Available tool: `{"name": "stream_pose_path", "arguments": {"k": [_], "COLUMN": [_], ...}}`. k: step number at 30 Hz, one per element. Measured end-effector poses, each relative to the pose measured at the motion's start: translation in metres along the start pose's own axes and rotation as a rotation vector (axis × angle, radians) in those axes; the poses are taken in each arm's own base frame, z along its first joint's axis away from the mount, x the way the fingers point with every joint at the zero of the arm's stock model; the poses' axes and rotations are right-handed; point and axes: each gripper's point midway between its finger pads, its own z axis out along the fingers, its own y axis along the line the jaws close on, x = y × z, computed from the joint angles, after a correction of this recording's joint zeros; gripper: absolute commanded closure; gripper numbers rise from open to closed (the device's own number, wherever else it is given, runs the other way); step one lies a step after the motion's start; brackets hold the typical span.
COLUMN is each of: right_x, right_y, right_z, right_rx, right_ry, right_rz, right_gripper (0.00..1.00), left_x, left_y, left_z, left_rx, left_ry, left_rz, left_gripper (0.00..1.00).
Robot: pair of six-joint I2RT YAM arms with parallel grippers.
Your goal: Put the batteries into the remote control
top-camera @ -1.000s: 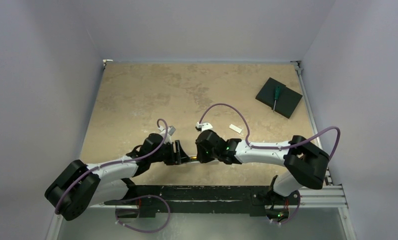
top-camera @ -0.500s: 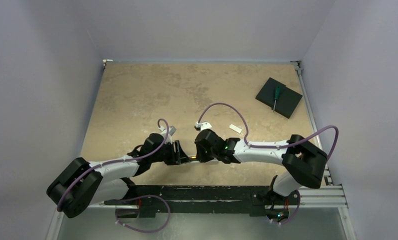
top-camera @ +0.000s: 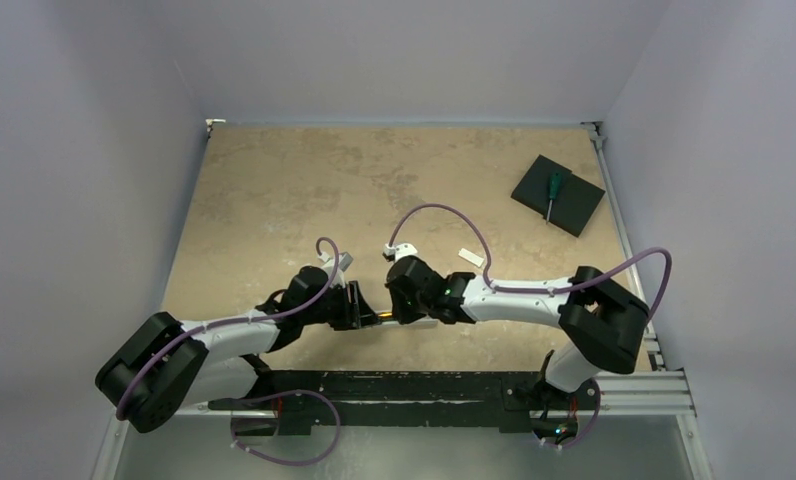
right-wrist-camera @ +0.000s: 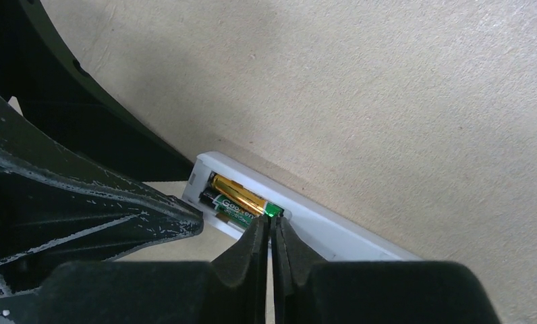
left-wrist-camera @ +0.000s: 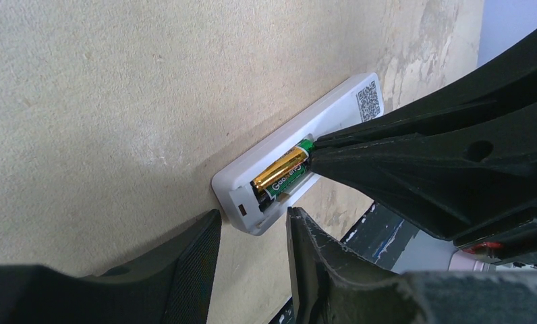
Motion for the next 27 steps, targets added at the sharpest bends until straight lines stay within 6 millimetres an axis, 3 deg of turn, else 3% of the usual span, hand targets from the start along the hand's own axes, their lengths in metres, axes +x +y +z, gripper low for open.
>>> {"name": "stream_pose_path", "arguments": {"k": [14,27], "right_x": [0.002,0.0048], "right_y": [0.0012,0.0049], "right_z": [0.0029,0.0085], "right_rx": [0.06,0.232], "right_ry": [0.067,0.086], "right_rz": [-0.113,-0.293], "right_gripper": [0.91,0.92], "left_x": [0.0001,0.0001], "left_y": [0.0001,0.0001], "left_z": [0.0001,0.0001], "left_rx": [0.0,0.0], "left_ry": [0.0,0.0], "left_rz": [0.0,0.0], "left_gripper": [0.61,0.61]}}
